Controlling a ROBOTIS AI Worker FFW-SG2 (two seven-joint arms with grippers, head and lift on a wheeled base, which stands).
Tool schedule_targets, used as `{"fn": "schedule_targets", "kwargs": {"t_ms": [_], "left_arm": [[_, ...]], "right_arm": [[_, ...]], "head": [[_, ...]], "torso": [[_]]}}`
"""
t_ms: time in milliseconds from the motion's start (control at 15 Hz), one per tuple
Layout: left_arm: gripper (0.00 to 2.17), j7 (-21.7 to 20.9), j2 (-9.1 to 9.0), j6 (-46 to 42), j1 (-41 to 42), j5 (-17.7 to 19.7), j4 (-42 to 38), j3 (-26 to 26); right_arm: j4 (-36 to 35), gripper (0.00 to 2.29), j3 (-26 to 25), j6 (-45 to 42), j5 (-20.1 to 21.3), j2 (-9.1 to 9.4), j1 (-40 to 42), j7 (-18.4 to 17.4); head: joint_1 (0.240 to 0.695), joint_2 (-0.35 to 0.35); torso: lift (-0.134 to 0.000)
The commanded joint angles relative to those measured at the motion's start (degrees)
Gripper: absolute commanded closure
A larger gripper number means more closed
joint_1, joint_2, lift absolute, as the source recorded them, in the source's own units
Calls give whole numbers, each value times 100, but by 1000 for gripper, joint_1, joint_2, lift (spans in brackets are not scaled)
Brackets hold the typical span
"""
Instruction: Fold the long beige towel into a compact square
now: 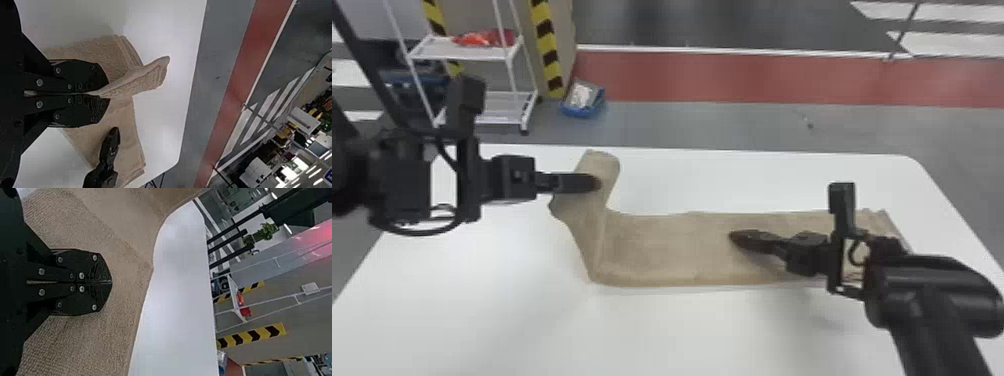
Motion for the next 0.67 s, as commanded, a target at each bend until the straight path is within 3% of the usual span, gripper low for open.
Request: {"fn": "schedule_targets", "kwargs": {"t_ms": [0, 267, 467, 600], "left_arm": [[1737, 12, -85, 24, -215, 167, 117, -12], [1737, 47, -208, 24, -233, 342, 134, -12], [1740, 56, -217, 24, -206, 378, 134, -12], [1740, 56, -217, 24, -189, 404, 134, 14]], "right_arm": [[180, 1683, 306, -25, 15, 173, -100, -67], [418, 1683, 552, -183, -73, 573, -205, -252], [-119, 1683, 526, -113, -108, 573, 59, -322], [-637, 1683, 165, -60, -213, 573, 296, -393]], "head": [[695, -24], [695, 22], [695, 45], [695, 46]], "torso": [[-124], [-124], [-124], [-124]]}}
